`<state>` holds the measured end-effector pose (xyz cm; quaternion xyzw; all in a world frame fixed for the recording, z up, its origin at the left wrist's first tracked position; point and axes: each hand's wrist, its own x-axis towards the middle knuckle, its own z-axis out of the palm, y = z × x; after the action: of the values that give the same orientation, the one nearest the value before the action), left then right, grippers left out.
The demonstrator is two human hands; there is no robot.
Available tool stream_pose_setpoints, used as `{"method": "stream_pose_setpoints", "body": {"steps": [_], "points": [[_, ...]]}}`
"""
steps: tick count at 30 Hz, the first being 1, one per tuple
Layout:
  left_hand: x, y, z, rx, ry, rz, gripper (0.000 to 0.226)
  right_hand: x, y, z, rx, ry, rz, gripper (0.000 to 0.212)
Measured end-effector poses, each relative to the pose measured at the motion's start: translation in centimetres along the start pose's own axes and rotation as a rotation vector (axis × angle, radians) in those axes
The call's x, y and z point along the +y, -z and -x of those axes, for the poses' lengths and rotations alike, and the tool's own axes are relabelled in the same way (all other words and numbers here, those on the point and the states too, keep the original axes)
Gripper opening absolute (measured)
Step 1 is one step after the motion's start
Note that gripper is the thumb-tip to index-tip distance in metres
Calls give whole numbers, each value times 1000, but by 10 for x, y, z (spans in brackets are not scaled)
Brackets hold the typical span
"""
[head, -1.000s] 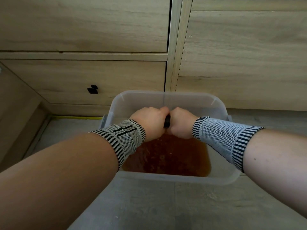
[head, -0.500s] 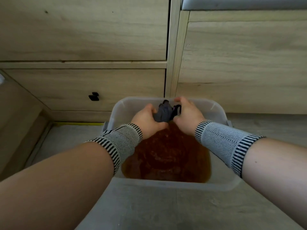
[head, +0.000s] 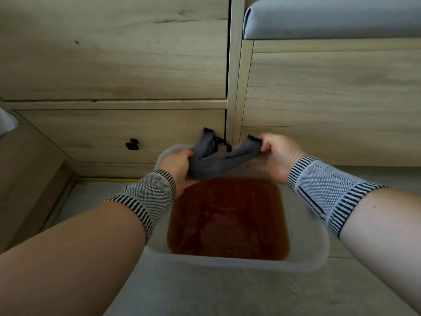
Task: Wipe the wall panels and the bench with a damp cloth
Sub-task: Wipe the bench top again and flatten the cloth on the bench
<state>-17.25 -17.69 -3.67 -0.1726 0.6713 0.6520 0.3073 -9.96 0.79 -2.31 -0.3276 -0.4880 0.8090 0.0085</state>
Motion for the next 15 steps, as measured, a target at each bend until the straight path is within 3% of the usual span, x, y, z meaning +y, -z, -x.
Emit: {"method": "stream_pose_setpoints", "body": {"steps": [2, 5, 10, 15], "points": [[7, -1, 1, -4, -27, 58, 14, 0, 5, 2, -44, -102, 283, 30], [11, -9, 12, -110, -31, 76, 17, 5, 3, 1, -78, -42, 727, 39], [22, -25, 26, -253, -3, 197, 34, 14, -22, 13, -354, -16, 859, 31], [31, -20, 32, -381, -37, 290, 38, 8, -27, 8, -178, 291, 779, 40]]}}
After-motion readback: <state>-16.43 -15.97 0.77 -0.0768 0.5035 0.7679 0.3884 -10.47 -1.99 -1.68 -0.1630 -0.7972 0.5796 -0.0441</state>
